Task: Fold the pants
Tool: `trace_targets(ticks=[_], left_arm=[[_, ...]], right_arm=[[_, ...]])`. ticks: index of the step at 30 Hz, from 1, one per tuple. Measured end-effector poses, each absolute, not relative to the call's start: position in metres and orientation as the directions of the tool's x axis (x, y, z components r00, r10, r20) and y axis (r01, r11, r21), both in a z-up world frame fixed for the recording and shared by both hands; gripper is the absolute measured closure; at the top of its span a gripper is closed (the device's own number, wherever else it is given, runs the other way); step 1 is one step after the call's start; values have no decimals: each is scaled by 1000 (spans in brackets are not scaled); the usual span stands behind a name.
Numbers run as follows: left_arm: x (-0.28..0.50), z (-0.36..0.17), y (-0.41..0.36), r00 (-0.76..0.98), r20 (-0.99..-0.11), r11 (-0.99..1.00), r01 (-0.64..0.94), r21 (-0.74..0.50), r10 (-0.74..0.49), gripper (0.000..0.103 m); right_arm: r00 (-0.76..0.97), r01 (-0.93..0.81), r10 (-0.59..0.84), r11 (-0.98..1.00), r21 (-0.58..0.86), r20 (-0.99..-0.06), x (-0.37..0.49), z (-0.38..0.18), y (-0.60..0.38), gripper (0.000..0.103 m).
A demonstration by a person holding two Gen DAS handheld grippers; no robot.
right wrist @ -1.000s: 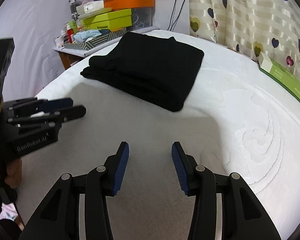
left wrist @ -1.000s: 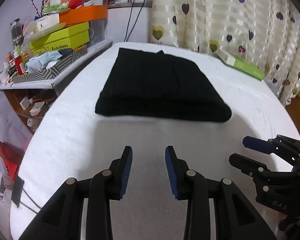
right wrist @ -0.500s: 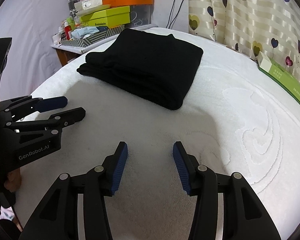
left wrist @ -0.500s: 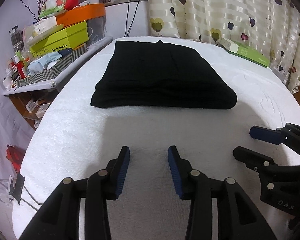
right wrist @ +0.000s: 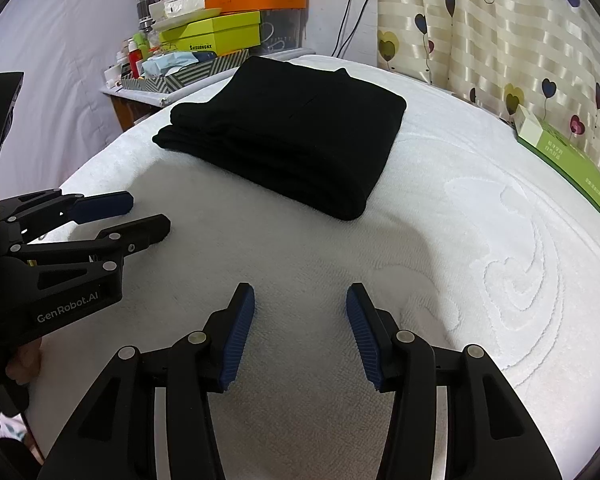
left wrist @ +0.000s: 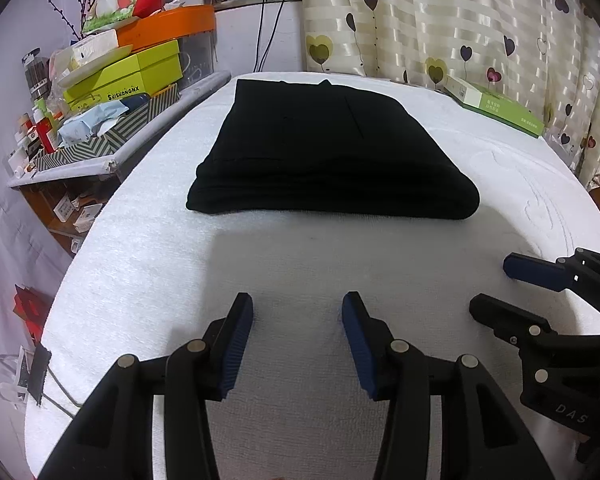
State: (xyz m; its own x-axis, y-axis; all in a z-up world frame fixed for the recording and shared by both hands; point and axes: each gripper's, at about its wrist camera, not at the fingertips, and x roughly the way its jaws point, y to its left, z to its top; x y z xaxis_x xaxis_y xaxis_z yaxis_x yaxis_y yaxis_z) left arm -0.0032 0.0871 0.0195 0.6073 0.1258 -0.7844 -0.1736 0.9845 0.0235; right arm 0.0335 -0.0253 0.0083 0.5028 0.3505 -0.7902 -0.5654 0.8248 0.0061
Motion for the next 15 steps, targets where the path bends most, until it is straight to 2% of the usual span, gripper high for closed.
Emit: trace_targets(ticks=[15], left_arm=[[-3, 19, 86, 608, -786, 985, -169, 14, 116, 52]], right_arm=[[503, -566, 351, 825, 6, -790, 34, 8, -25, 53]])
